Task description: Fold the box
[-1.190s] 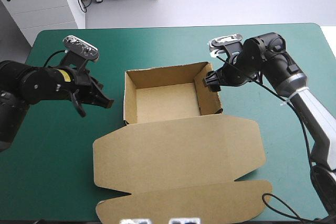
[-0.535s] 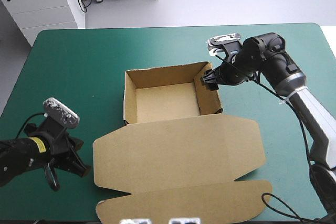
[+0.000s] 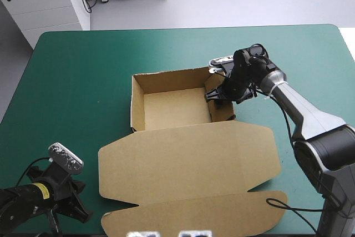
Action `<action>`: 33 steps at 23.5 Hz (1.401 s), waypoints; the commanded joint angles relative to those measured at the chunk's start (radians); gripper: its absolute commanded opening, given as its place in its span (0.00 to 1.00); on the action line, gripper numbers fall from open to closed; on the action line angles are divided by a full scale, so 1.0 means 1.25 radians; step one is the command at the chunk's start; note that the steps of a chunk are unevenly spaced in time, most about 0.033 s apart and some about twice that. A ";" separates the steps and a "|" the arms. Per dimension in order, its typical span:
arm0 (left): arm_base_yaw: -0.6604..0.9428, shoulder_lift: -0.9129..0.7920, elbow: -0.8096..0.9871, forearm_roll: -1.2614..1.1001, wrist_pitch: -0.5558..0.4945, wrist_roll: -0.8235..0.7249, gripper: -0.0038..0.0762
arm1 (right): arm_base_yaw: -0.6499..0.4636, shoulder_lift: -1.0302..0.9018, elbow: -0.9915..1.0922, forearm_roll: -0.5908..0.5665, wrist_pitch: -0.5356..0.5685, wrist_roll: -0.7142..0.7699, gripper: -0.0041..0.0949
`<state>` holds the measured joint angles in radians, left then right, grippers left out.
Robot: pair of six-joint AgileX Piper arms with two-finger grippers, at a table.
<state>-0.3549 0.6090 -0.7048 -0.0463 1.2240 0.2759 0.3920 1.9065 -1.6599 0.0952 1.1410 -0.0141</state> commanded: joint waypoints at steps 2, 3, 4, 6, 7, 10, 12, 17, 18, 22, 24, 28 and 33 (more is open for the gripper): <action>-0.001 -0.008 -0.018 -0.001 -0.044 -0.007 0.04 | -0.004 -0.011 -0.022 0.010 -0.015 -0.008 0.50; -0.001 -0.008 -0.018 -0.001 -0.045 -0.007 0.04 | -0.004 -0.006 -0.022 0.010 -0.015 -0.008 0.44; -0.001 -0.008 -0.018 -0.001 -0.047 -0.007 0.04 | -0.004 -0.003 -0.022 0.010 -0.017 -0.008 0.37; -0.001 -0.010 -0.018 -0.001 -0.052 -0.007 0.04 | -0.004 -0.003 -0.022 0.010 -0.021 -0.008 0.23; -0.001 -0.010 -0.018 -0.001 -0.054 -0.007 0.04 | -0.004 -0.003 -0.022 0.010 -0.025 -0.008 0.15; -0.001 -0.010 -0.018 -0.001 -0.070 -0.007 0.04 | -0.004 -0.008 -0.025 0.000 -0.032 -0.008 0.02; -0.001 -0.010 -0.018 -0.001 -0.071 -0.007 0.04 | -0.004 -0.017 -0.025 -0.030 -0.043 -0.008 0.02; -0.001 -0.010 -0.018 -0.003 -0.070 -0.007 0.04 | -0.059 -0.069 -0.027 -0.156 -0.066 -0.008 0.02; -0.001 -0.010 -0.018 -0.003 -0.071 -0.007 0.04 | -0.099 -0.090 -0.027 -0.180 -0.071 -0.008 0.02; -0.001 -0.010 -0.018 -0.001 -0.071 -0.007 0.04 | -0.277 -0.136 -0.027 -0.186 -0.078 -0.018 0.02; -0.001 -0.010 -0.018 -0.001 -0.071 -0.007 0.04 | -0.378 -0.142 -0.027 -0.173 -0.076 -0.032 0.02; -0.001 -0.010 -0.018 -0.003 -0.071 -0.007 0.04 | -0.520 -0.142 -0.027 -0.160 -0.077 -0.032 0.02; -0.001 -0.010 -0.018 -0.001 -0.073 -0.007 0.04 | -0.618 -0.142 -0.027 -0.113 -0.091 -0.033 0.02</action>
<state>-0.3549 0.5912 -0.7032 -0.0458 1.1812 0.2759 -0.3341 1.7901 -1.6599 -0.0798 1.0706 -0.0486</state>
